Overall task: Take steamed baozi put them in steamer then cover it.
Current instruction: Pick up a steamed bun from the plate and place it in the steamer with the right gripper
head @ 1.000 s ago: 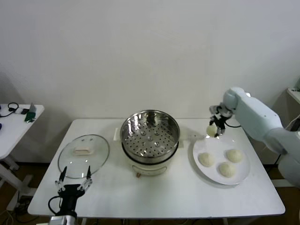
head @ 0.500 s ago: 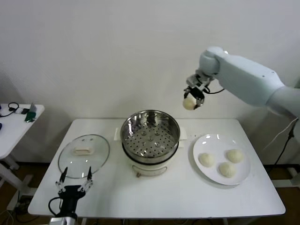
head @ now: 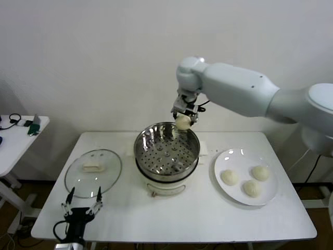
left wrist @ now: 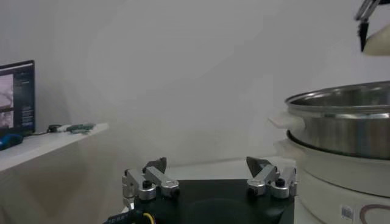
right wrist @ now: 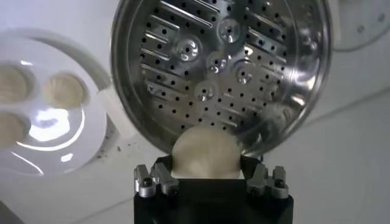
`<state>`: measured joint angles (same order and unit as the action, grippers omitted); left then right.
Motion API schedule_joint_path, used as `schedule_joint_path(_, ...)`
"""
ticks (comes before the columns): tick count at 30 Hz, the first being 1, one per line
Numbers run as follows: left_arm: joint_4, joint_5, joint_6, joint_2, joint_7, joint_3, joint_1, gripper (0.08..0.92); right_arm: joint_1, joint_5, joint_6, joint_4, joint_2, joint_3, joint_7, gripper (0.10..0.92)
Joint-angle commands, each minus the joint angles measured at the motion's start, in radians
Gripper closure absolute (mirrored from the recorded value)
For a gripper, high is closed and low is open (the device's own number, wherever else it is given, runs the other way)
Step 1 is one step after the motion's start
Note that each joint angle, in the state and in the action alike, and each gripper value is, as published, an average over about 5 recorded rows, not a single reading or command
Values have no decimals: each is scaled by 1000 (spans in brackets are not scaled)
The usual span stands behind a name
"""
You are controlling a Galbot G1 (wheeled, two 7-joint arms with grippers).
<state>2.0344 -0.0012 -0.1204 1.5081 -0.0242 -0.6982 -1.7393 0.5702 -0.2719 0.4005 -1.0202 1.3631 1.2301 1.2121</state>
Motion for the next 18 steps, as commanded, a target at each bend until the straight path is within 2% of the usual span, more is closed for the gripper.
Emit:
schedule_joint_path(1, 2, -5, 0, 0, 0, -6, -3, 177, -113, -201, 92, 37, 90, -39, -12, 313)
schedule_joint_path(8, -7, -8, -1, -4, 0, -9, -1, 177, -180, -295, 129, 122, 137, -89, -24, 305)
schedule_joint_path(18, -1, -31, 7, 2, 1, -9, 1, 177, -227, -347, 144, 166, 159, -114, -41, 303)
